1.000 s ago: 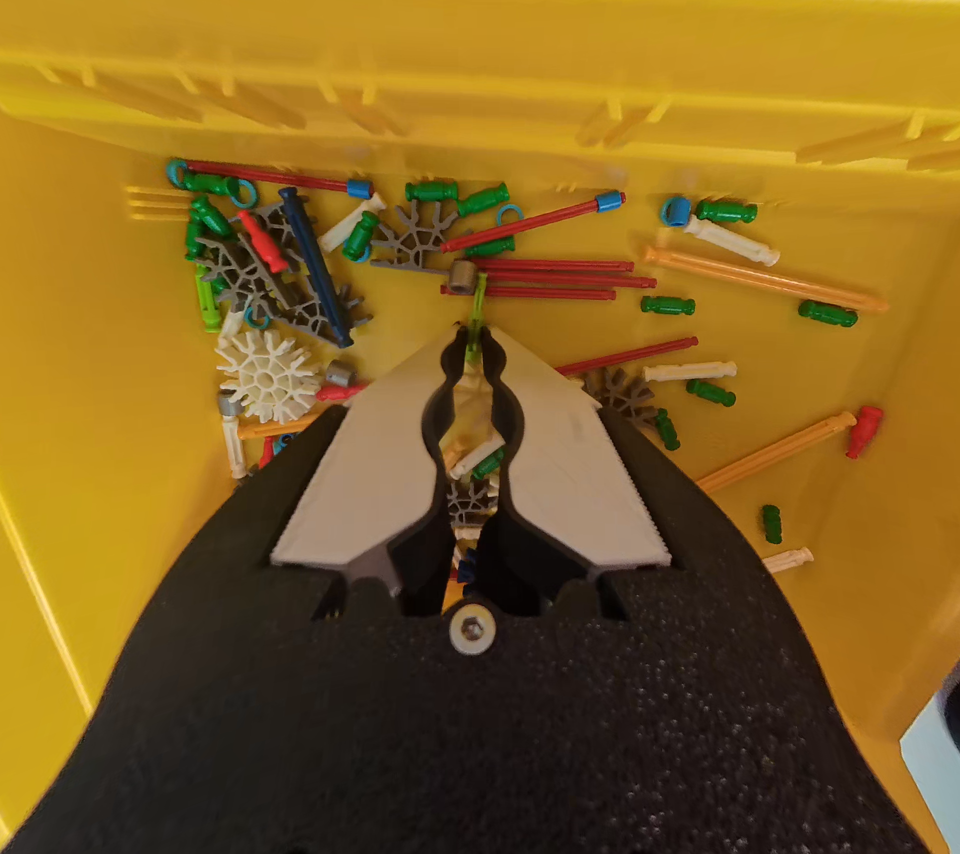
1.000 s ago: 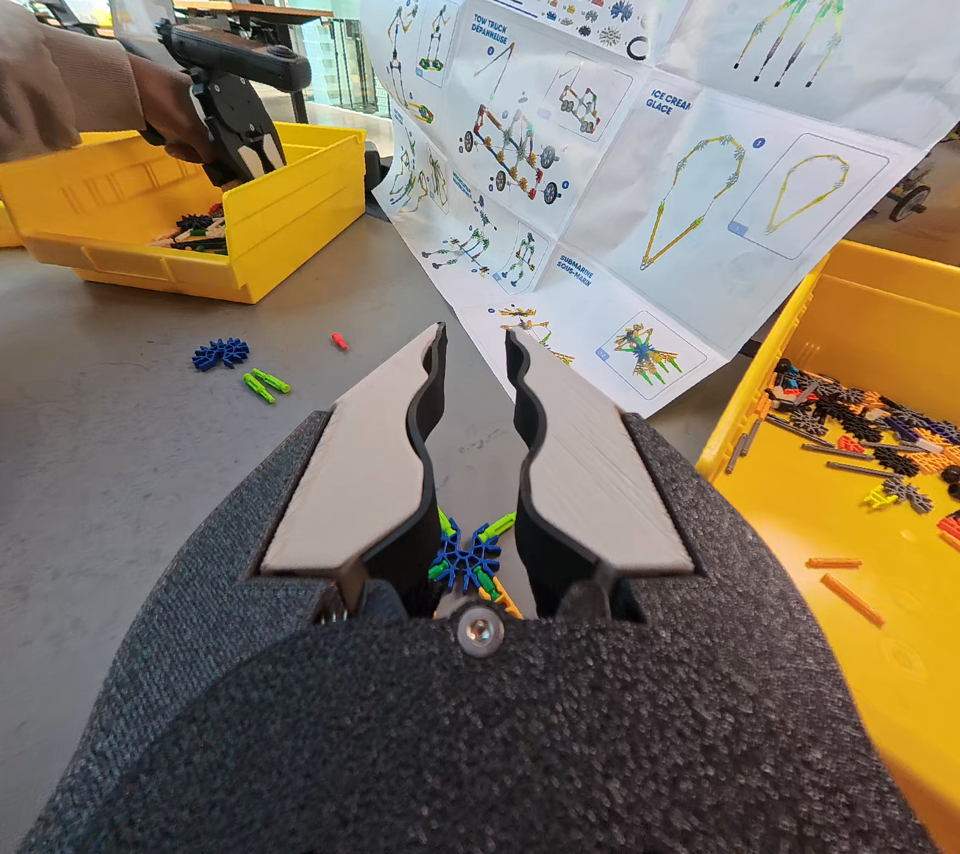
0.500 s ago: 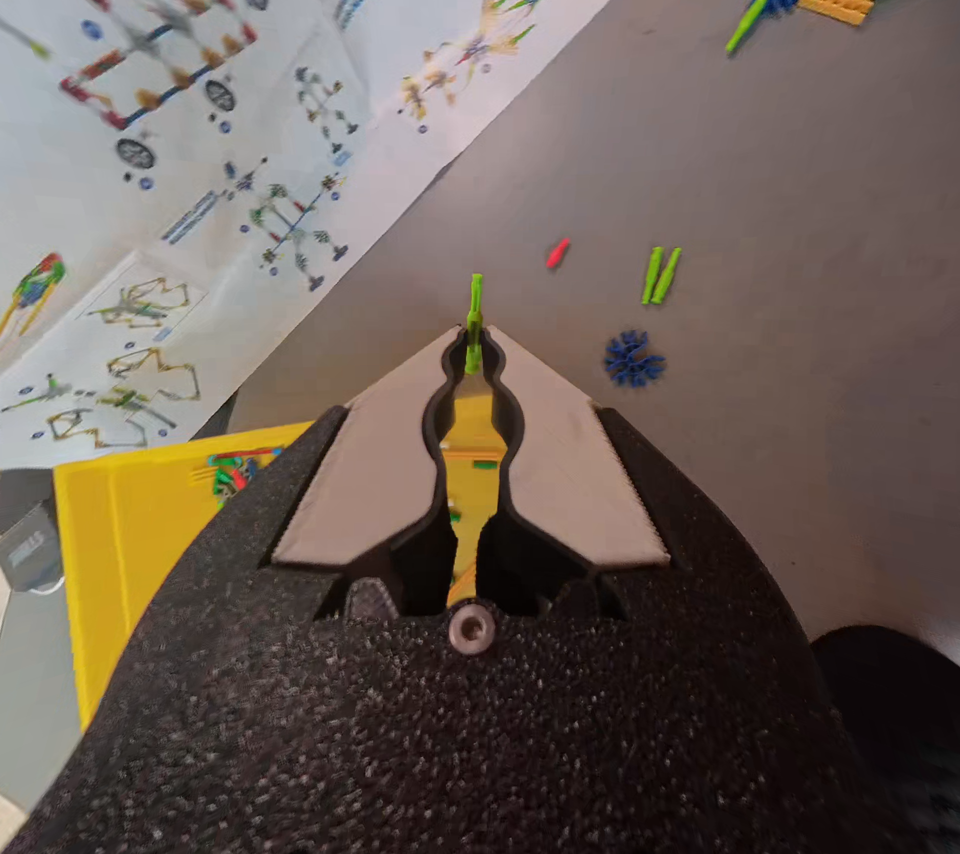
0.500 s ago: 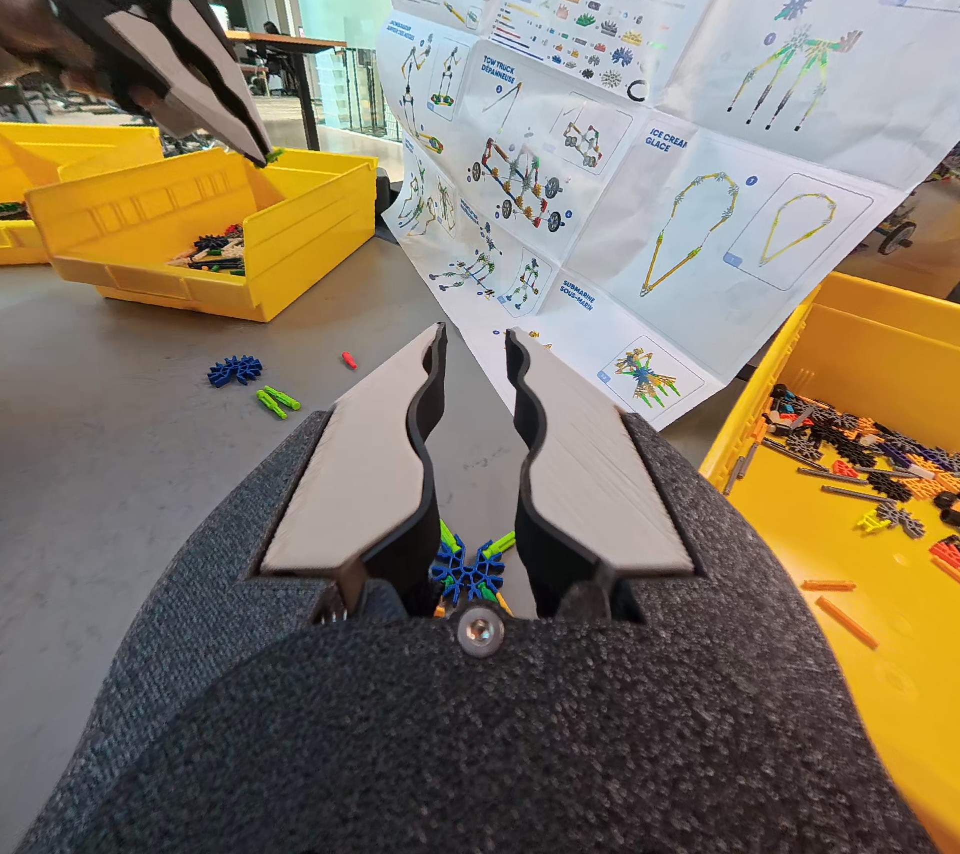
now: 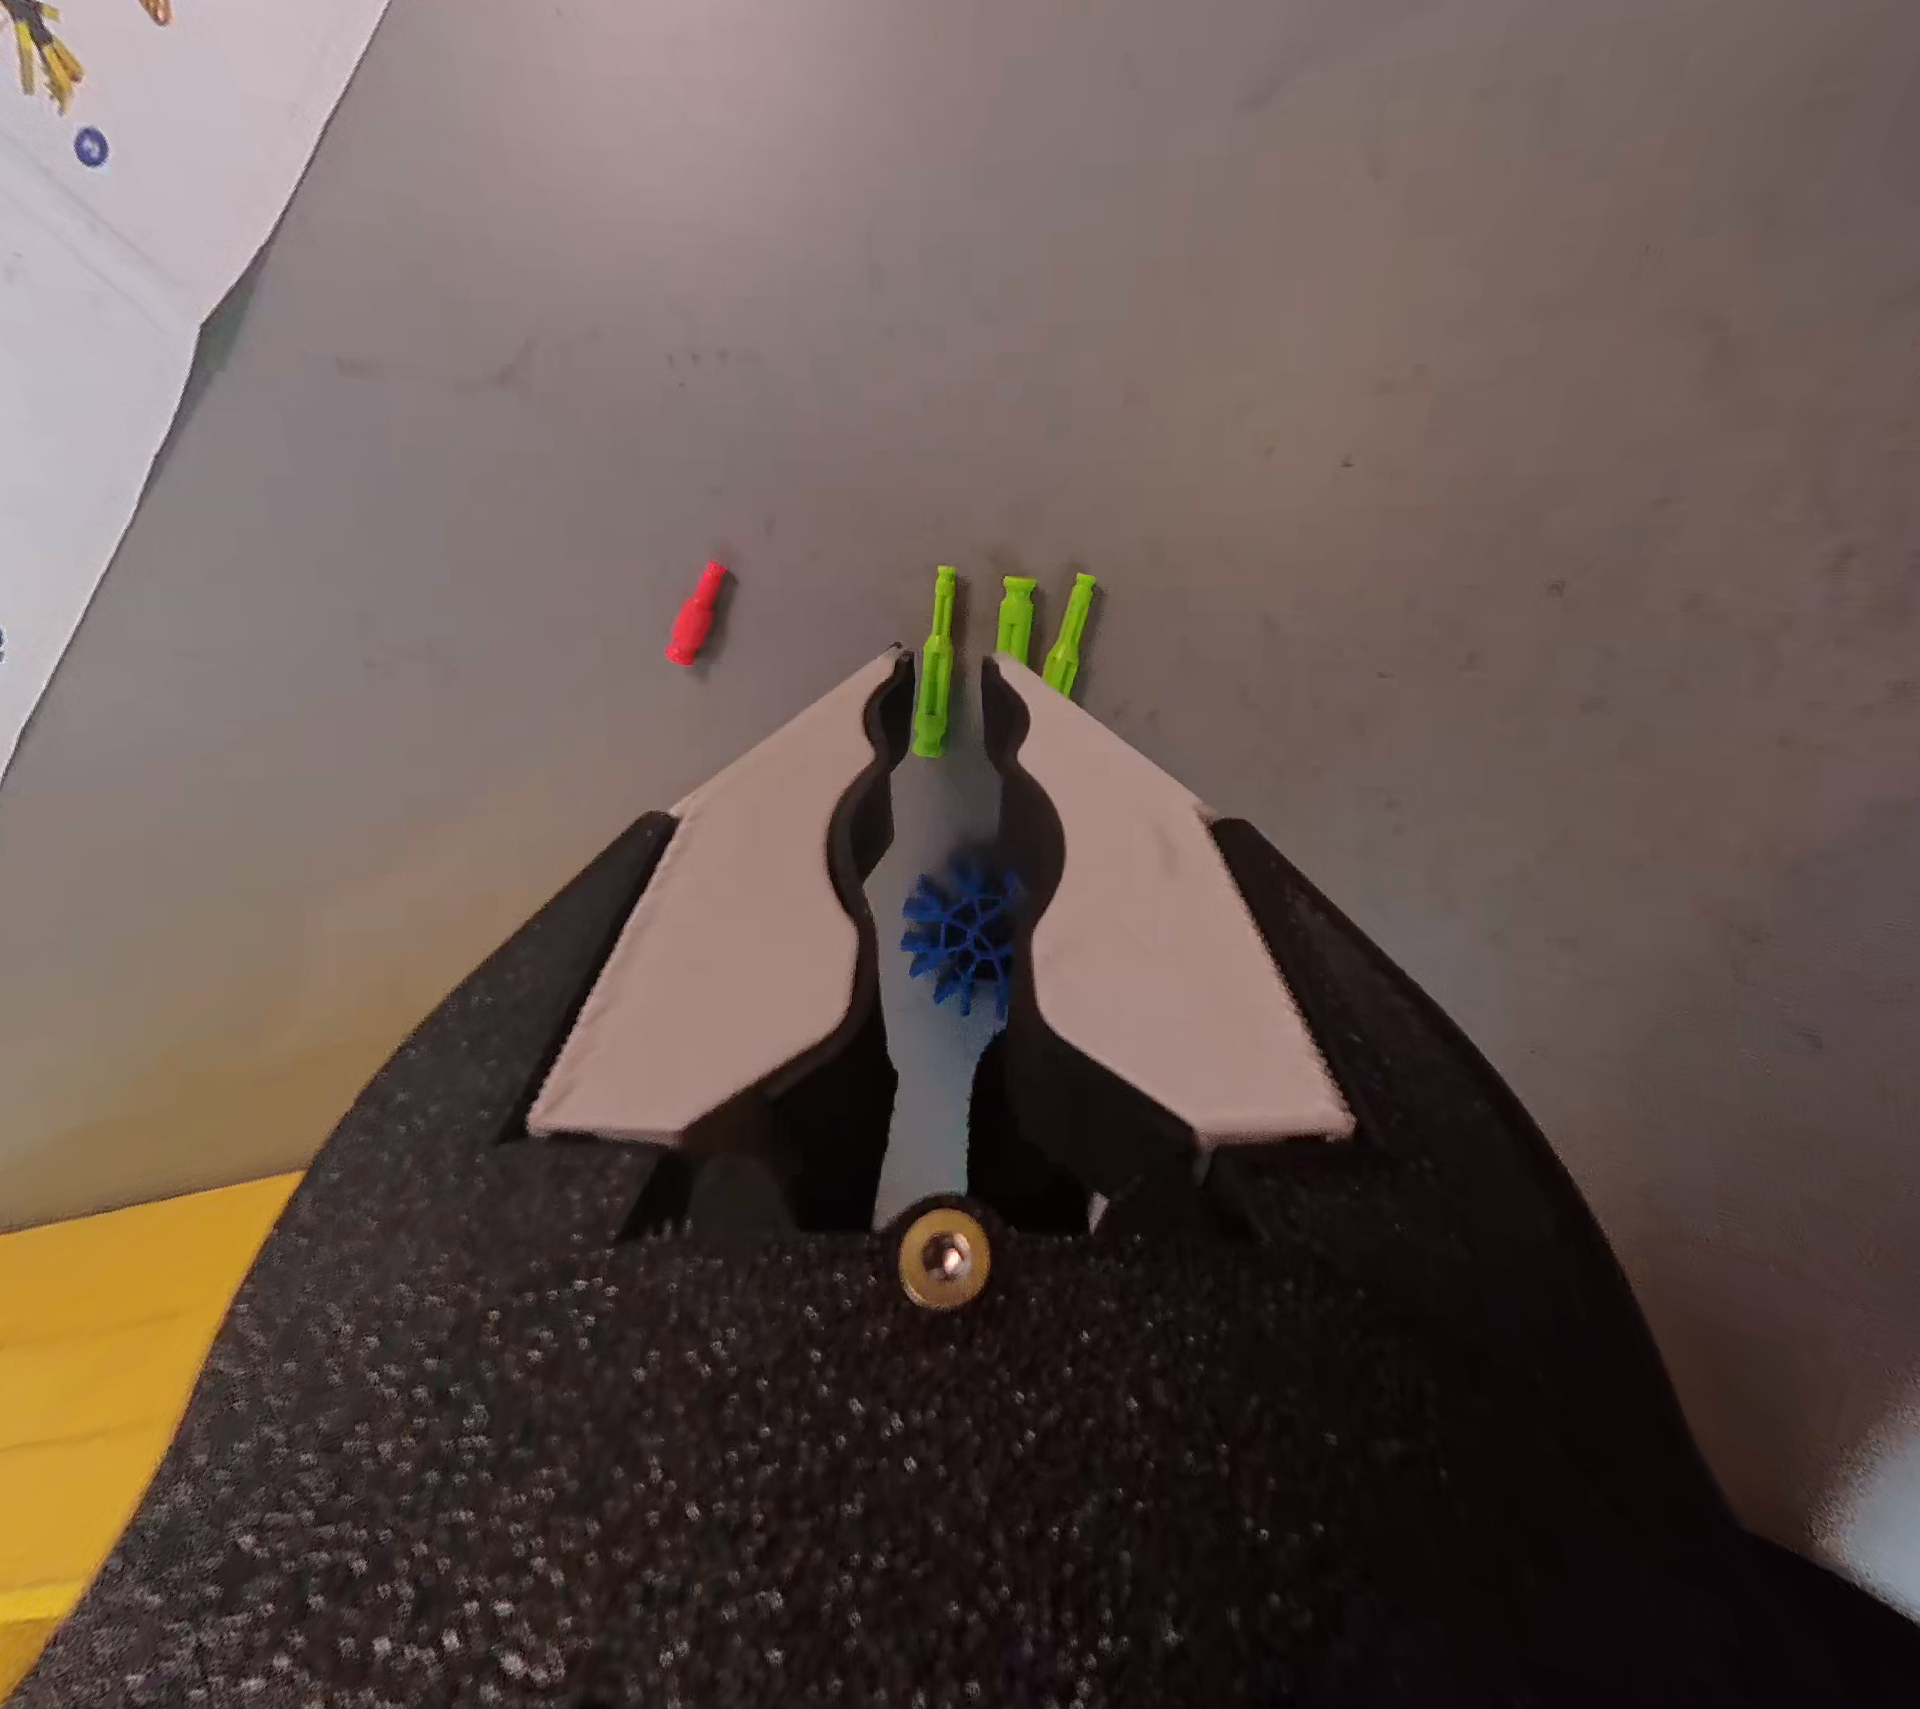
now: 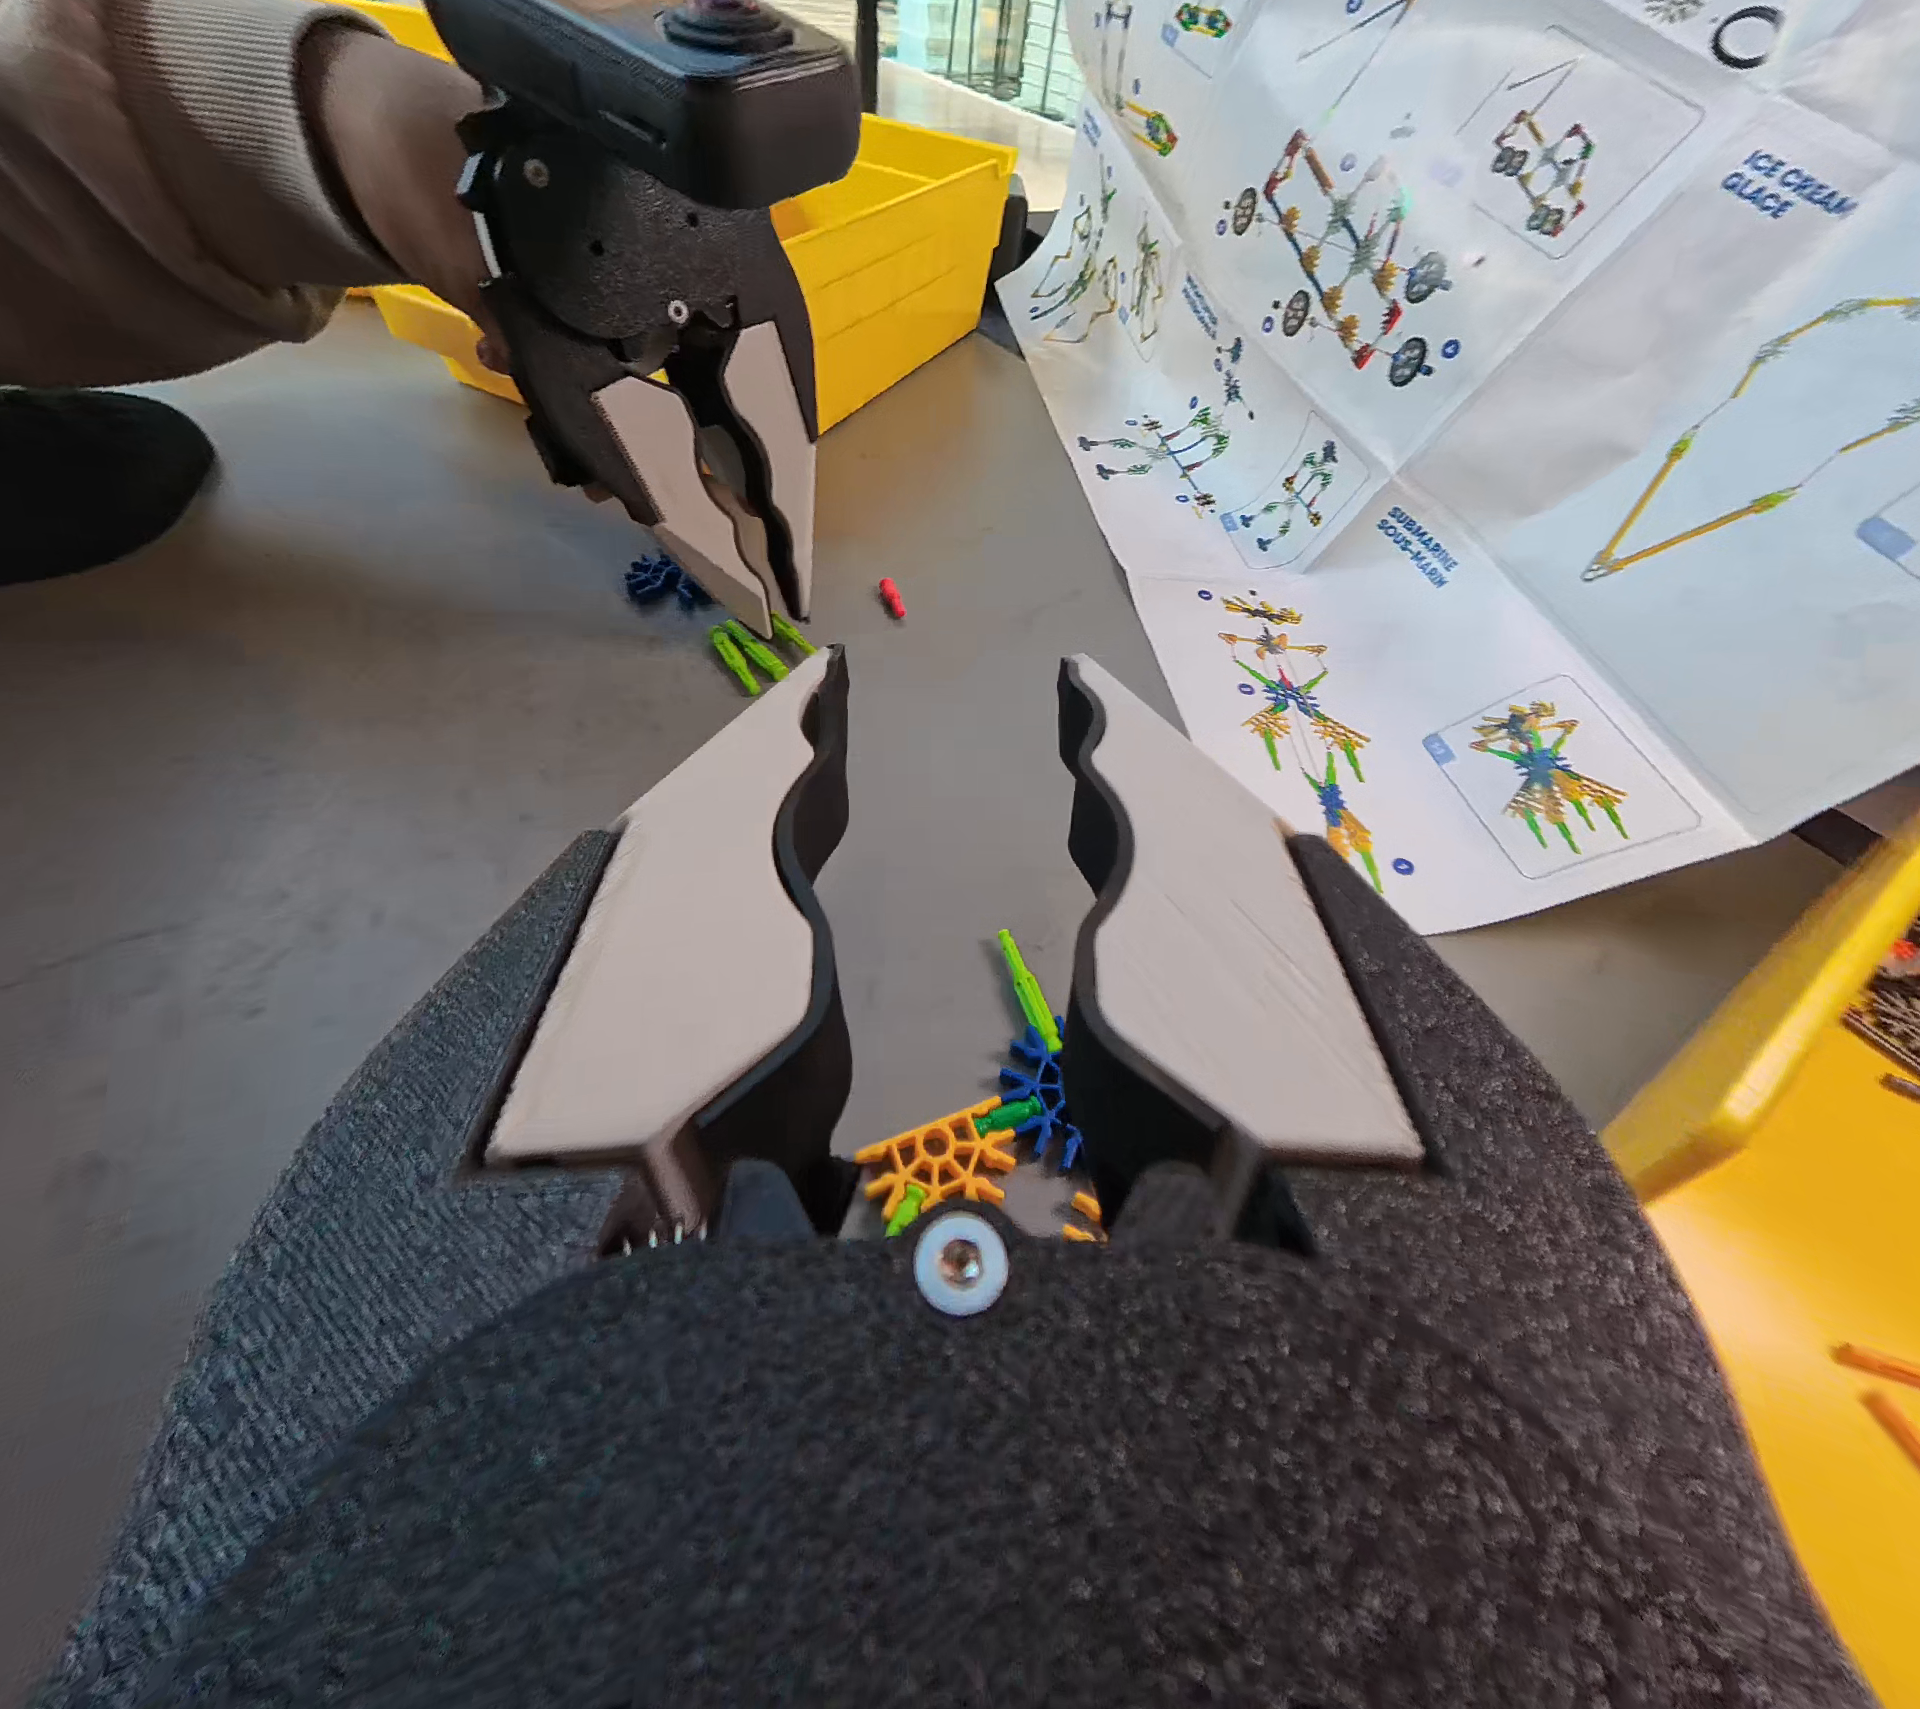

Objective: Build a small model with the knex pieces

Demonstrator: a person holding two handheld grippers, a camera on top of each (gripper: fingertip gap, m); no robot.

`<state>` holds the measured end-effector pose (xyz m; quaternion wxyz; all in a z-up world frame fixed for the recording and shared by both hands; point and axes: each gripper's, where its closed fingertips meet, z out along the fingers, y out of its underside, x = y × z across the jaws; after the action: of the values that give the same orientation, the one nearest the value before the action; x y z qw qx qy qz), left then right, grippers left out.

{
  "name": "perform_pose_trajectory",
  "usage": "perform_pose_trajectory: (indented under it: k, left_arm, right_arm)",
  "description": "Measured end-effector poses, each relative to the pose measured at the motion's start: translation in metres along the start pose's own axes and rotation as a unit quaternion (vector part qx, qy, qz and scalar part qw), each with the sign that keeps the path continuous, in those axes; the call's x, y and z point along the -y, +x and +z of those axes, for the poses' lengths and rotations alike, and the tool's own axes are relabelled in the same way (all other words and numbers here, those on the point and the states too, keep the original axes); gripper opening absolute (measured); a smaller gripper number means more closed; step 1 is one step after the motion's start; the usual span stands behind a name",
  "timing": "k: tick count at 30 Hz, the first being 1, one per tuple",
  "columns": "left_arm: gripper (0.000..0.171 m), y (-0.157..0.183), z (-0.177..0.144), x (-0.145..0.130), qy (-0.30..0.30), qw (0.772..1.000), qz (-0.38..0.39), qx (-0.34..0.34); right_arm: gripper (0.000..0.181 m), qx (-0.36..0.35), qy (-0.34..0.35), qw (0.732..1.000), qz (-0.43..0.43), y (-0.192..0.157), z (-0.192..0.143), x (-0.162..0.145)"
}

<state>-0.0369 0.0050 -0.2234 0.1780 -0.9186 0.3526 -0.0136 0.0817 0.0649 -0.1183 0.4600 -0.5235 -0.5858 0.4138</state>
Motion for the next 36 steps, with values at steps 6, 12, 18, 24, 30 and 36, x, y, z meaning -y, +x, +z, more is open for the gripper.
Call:
perform_pose_trajectory:
  k: [6, 12, 18, 24, 30, 36]
  left_arm:
    - [0.017, -0.028, -0.081, 0.024, 0.148, 0.987, -0.022, 0.055]
    - [0.023, -0.170, -0.194, -0.051, 0.173, 0.944, -0.168, 0.226]
    - [0.032, -0.259, -0.173, -0.160, 0.059, 0.923, -0.302, 0.230]
    - [0.019, -0.287, -0.103, -0.194, 0.005, 0.910, -0.359, 0.208]
    - [0.000, -0.296, -0.066, -0.203, 0.016, 0.867, -0.454, 0.204]
    - [0.006, -0.286, -0.048, -0.218, -0.021, 0.875, -0.439, 0.203]
  right_arm:
    - [0.066, 0.062, -0.005, 0.998, -0.006, -0.026, 0.004, 0.000]
    - [0.081, 0.061, 0.002, 0.998, -0.007, -0.027, 0.005, 0.003]
    - [0.080, 0.056, -0.003, 0.998, -0.011, -0.027, 0.008, 0.000]
    - [0.070, 0.056, -0.008, 0.998, -0.020, -0.027, 0.010, -0.006]
    - [0.065, 0.059, -0.005, 0.998, -0.024, -0.028, 0.010, -0.006]
    - [0.063, 0.057, -0.002, 0.998, -0.032, -0.029, 0.009, -0.003]
